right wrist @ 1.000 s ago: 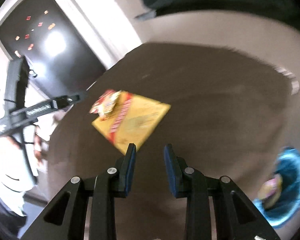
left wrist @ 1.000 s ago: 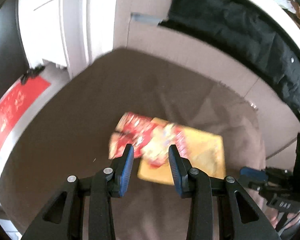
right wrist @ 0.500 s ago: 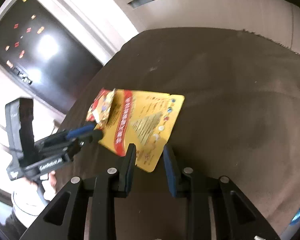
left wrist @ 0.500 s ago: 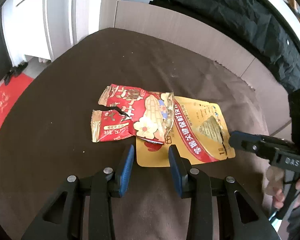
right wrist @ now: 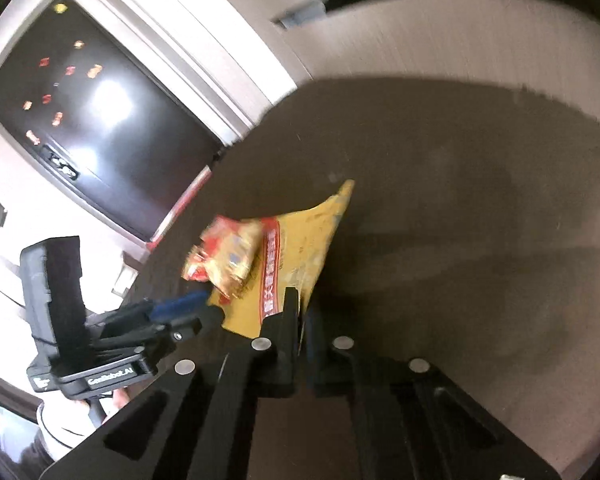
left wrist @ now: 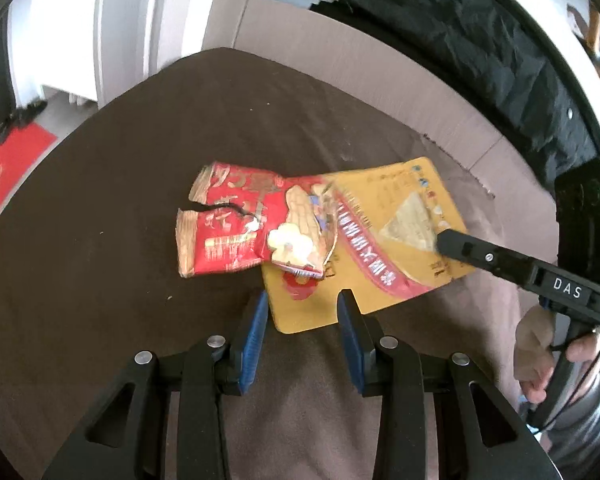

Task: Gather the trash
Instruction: 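Grasp the yellow card packet with the right gripper while the left gripper grasps the small red wrapper, then carry yellow packet and red wrapper over the bin and open both grippers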

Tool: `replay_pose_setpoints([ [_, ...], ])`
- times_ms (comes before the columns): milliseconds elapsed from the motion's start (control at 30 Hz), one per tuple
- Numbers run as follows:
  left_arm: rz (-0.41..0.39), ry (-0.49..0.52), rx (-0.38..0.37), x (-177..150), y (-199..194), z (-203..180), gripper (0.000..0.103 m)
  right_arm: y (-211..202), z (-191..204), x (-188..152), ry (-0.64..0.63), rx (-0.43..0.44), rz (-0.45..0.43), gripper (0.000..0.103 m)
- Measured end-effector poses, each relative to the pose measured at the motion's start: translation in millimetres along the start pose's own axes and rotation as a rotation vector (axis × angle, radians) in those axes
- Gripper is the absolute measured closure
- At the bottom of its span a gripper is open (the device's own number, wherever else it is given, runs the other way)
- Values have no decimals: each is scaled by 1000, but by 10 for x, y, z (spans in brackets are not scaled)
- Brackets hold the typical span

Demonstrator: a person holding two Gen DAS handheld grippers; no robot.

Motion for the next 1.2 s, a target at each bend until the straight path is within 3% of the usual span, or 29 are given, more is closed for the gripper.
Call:
replay_pose_setpoints([
  [200,-79,-29,45,106,-330,99,65,-333,-112,55,-31,-65,-68,102],
  [300,-70,-99,77,212,-256,249,63,-525,-225,80,-46,-128,-107,102],
  [467,-43,-303,191,250,-75,501,58,-785,-352,52,-75,-205,-156,102],
  [633,-39,-472,150,64,-51,597,57,-995,-435,-86,-113,-245,-177,101],
  [800,-77,-581,154,67,-20,625,57,-980,-433,-112,-122,-247,-194,101],
  [867,-74,-564,129,108,14,560,60,-1011,-437,-164,-124,-240,-201,101],
  [900,-68,-530,81,138,71,494,69,-1036,-437,-178,-124,-237,-205,101],
  [933,-58,-505,59,158,113,432,91,-1074,-435,-201,-125,-235,-210,101],
  [967,-50,-475,54,171,136,332,95,-1098,-437,-206,-124,-234,-216,101],
  [1200,-134,-241,73,451,-120,-349,100,-1466,-484,-212,-118,-240,-289,101],
])
Point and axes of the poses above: each gripper's, at about its wrist camera, not at the fingertips, and y roughly the way its jaws point, z to its left, x to its top, the point moved 1 cm from there along y, roughly the way its jaws point, and after that the axes turned 12 degrees about y, right-handed, at the moved point
